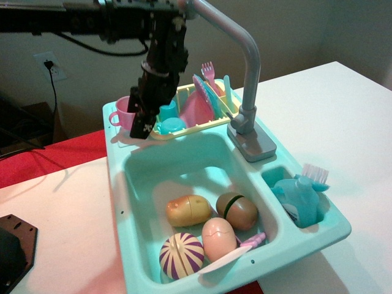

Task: Put cup from counter to sink

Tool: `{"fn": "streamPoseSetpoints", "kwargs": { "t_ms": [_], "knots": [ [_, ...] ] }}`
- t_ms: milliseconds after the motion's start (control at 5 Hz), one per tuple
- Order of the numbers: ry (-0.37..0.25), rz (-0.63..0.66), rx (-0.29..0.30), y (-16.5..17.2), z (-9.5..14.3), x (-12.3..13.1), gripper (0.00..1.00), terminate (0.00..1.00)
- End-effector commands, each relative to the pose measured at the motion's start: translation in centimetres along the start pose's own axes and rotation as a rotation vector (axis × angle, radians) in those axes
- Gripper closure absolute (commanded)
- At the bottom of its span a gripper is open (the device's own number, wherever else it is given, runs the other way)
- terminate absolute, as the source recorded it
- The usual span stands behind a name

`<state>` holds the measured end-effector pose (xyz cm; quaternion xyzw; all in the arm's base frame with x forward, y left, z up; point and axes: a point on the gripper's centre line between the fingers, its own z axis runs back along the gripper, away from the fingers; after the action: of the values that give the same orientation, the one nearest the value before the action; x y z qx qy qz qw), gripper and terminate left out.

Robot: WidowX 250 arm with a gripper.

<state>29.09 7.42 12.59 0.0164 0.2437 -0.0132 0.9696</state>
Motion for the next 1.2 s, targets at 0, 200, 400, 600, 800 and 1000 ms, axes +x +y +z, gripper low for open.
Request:
{"fn": "streamPoseSetpoints", "kwargs": {
  "t_ms": [0, 200, 400, 600, 800, 1000],
  "knots": [
    [-0.083, 0.021, 0.02, -0.1, 1.1, -1.2, 1.0, 0.0],
    [-0.092, 0.019, 0.023, -0.2, 1.0, -1.5, 1.0, 0.0],
    [-0.094, 0.013, 0.027, -0.4, 0.7, -1.8, 1.0, 0.0],
    [-0.108, 0.005, 0.031, -0.5, 0.9, -2.0, 1.0, 0.0],
    [-0.133, -0.004, 0.026, -0.6, 1.9, -1.7, 1.0, 0.0],
    [-0.153, -0.023, 0.044, -1.1, 3.1, -1.0, 1.0, 0.0]
  ]
}}
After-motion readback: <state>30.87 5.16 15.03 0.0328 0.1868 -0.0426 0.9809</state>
